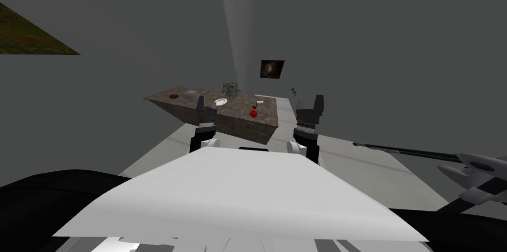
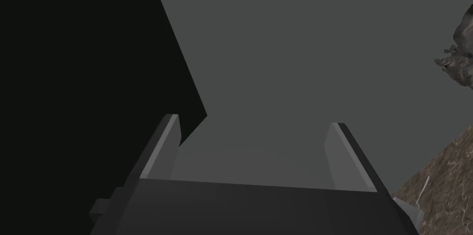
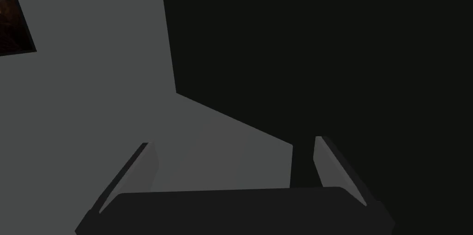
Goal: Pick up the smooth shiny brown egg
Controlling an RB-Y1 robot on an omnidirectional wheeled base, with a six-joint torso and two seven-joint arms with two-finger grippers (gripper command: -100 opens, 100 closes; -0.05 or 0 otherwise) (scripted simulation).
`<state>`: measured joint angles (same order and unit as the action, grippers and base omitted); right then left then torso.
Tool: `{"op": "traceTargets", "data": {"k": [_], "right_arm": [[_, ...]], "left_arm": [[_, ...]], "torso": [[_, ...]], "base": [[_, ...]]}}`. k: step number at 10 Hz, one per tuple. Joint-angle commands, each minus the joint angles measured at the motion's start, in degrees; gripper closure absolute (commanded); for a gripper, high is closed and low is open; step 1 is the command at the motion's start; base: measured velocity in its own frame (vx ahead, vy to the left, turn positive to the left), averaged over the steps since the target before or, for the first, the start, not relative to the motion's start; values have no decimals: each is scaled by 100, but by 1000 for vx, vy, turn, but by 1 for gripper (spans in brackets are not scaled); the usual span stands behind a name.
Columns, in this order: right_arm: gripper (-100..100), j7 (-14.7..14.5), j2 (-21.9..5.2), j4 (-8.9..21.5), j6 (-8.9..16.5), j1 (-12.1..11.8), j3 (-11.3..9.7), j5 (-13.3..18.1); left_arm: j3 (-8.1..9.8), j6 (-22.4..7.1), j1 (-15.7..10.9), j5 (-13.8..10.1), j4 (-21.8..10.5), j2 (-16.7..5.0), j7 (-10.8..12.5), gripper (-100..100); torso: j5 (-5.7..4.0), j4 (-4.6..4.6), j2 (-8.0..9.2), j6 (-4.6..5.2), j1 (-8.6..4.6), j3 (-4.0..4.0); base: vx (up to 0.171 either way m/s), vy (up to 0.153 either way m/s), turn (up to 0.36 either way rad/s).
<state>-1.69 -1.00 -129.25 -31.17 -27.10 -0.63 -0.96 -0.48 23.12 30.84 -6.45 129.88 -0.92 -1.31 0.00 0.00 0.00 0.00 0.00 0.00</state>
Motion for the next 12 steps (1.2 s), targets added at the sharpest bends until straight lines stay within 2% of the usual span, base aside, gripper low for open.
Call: {"op": "traceTargets", "data": {"k": [1, 6, 9, 10, 12], "right_arm": [[0, 0, 0, 0, 0, 0, 0, 0], [0, 0, 0, 0, 0, 0, 0, 0], [0, 0, 0, 0, 0, 0, 0, 0], [0, 0, 0, 0, 0, 0, 0, 0], [0, 0, 0, 0, 0, 0, 0, 0]], "left_arm": [[83, -133, -142, 3, -131, -228, 93, -100], [422, -747, -737, 2, -717, -660, 512, -100], [689, -1273, -1233, -16, -1201, -831, 876, -100], [689, -1304, -1233, -16, -1201, -831, 876, -100], [872, -1677, -1601, -44, -1563, -927, 1151, -100]], "torso": [[0, 0, 0, 0, 0, 0], [1, 1, 3, 1, 2, 2], [-1, 1, 4, 1, -5, 2], [-1, 1, 4, 1, -6, 2], [-1, 0, 2, 1, -4, 1]], "base": [[-6, 0, -15], [-14, -1, -29], [-20, -18, -48], [-12, -12, -13], [-10, -17, -47]]}}
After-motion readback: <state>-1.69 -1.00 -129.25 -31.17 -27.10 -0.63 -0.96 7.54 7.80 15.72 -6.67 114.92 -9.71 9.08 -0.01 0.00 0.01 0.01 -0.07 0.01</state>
